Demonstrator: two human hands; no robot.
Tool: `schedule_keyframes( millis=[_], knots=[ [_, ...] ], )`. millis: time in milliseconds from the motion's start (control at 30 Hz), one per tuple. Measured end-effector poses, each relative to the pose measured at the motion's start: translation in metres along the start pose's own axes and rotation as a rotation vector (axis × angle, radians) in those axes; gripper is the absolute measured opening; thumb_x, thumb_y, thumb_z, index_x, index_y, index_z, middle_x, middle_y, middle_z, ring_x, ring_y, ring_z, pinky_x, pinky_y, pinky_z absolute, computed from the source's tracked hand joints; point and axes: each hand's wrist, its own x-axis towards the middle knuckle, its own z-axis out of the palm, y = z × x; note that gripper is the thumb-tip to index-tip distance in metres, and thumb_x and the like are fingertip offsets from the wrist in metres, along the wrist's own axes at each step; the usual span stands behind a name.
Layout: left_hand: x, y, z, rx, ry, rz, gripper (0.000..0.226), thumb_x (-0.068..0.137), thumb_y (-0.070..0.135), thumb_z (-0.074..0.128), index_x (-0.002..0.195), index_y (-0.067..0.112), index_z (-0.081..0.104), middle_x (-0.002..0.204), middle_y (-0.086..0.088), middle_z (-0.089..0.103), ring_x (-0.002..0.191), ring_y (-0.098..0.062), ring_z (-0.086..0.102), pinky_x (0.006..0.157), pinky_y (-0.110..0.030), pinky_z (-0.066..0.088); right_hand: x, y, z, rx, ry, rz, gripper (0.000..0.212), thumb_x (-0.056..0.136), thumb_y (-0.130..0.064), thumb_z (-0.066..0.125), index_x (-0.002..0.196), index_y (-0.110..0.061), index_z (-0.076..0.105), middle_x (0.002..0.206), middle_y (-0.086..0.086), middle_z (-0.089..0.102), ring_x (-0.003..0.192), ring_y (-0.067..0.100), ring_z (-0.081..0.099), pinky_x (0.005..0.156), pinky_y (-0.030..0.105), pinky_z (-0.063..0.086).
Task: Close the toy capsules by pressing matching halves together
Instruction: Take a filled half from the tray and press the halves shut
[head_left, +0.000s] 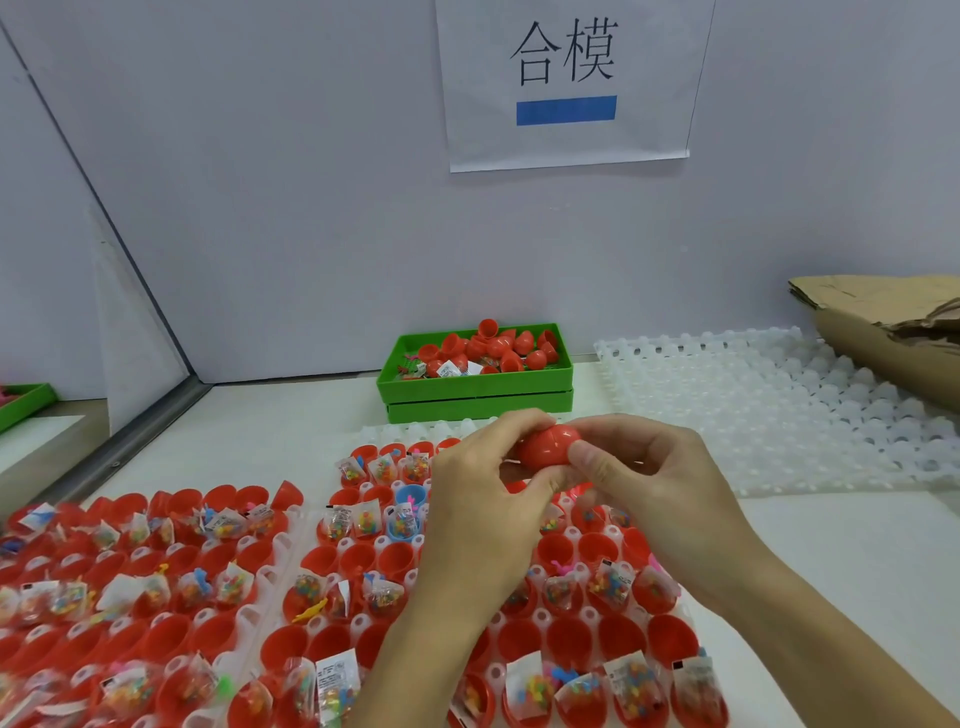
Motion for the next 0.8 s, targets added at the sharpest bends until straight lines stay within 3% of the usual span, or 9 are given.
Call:
schedule_keyframes(
  millis=[167,433,533,633,800],
  knots=[
    [0.0,0.0,0.0,-0.048,0.0,-0.024,0.036,0.074,0.016,0.084,0.108,0.023,0.074,0.094,0.015,0.074,0.088,0.0,0.07,0.079,-0.015,0.056,0.0,0.001,0.0,0.001,0.072,-0.021,0.01,0.084,-0.013,0.07,0.09,-0.016,0.078,0.081,0.0,0.077,0.075,0.012,0.074,0.064,0.016,0.055],
    [-0.002,0.002,0.004,-0.044,0.06,-0.031,0.042,0.07,0.018,0.085,0.111,0.018,0.074,0.091,0.031,0.067,0.085,0.006,0.07,0.078,-0.012,0.055,-0.003,0.005,0.008,0.012,0.101,-0.039,0.017,0.074,-0.039,0.067,0.082,-0.028,0.077,0.08,0.001,0.076,0.075,0.015,0.074,0.069,0.021,0.058],
    [-0.002,0.0,0.004,-0.032,0.055,-0.021,0.041,0.074,0.011,0.083,0.113,0.017,0.073,0.096,0.029,0.067,0.092,0.007,0.068,0.083,-0.014,0.055,-0.001,0.002,0.004,0.001,0.067,-0.026,0.007,0.079,-0.027,0.071,0.079,-0.026,0.078,0.075,0.002,0.076,0.07,0.014,0.073,0.065,0.019,0.056],
    [-0.002,-0.001,0.003,-0.013,0.019,-0.002,0.038,0.079,0.003,0.078,0.114,0.016,0.073,0.107,0.012,0.073,0.1,0.002,0.068,0.089,-0.022,0.056,0.001,-0.003,-0.004,-0.069,0.028,-0.015,0.017,0.084,-0.005,0.071,0.074,-0.017,0.077,0.069,0.005,0.074,0.063,0.016,0.072,0.061,0.018,0.055],
    [0.0,-0.001,0.002,-0.003,-0.043,0.008,0.036,0.079,0.007,0.078,0.114,0.016,0.074,0.108,0.006,0.075,0.102,-0.001,0.068,0.091,-0.029,0.057,0.001,-0.008,-0.008,-0.113,-0.001,-0.005,0.013,0.085,0.0,0.069,0.08,-0.01,0.076,0.07,0.006,0.074,0.066,0.019,0.073,0.063,0.021,0.056]
  ],
)
